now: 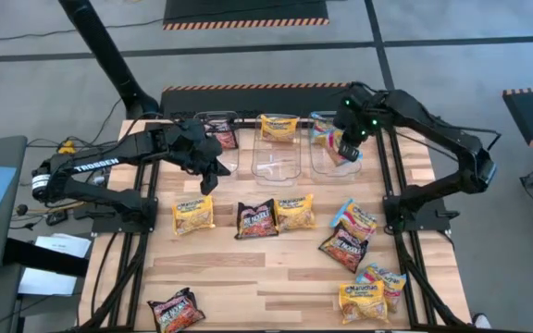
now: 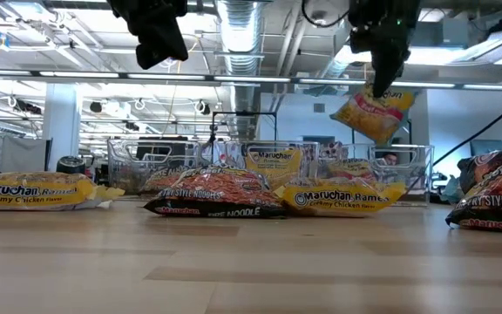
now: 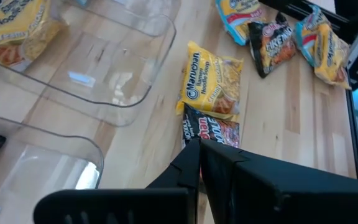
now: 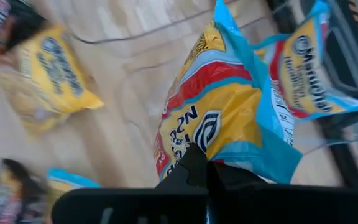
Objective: Sort Maruchan noodles
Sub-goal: Put the blue noodle pack into the right transparent bin
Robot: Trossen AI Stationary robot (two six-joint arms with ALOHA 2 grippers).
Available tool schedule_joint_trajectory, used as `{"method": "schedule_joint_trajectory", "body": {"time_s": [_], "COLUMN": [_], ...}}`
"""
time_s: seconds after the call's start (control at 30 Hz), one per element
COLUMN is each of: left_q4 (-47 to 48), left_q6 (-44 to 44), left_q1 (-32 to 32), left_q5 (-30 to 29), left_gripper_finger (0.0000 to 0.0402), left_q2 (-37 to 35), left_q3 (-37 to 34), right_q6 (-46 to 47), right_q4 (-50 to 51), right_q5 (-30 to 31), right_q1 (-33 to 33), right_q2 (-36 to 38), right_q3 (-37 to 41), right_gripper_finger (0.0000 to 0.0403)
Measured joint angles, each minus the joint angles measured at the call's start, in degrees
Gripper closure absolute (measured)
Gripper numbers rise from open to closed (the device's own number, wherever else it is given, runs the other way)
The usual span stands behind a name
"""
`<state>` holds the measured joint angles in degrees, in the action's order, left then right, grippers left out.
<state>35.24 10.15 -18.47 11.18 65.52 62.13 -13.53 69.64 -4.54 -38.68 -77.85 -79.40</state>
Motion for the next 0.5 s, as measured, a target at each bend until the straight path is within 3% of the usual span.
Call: {"method": "schedule_joint_trajectory", "body": {"time_s": [0.27, 0.5], "left_q4": [0.0, 0.0], "left_q6": [1.3, 1.7], "left_q1": [-1.6, -2.0], "left_q5": [0.0, -2.6], "left_gripper_finger": [0.0402, 0.0401], "left_q2": [0.0, 0.0], "left_q3": [0.0, 0.0], "right_q6": [-14.5, -24.0], "right_q4": [-1.2, -1.3], "right_q5": [3.6, 5.6], "right_q1": [-6.5, -8.2], "right_q2": [-6.2, -11.8], "right_q3": [-0.9, -3.1], "right_gripper_finger": [0.0400, 0.0400]}}
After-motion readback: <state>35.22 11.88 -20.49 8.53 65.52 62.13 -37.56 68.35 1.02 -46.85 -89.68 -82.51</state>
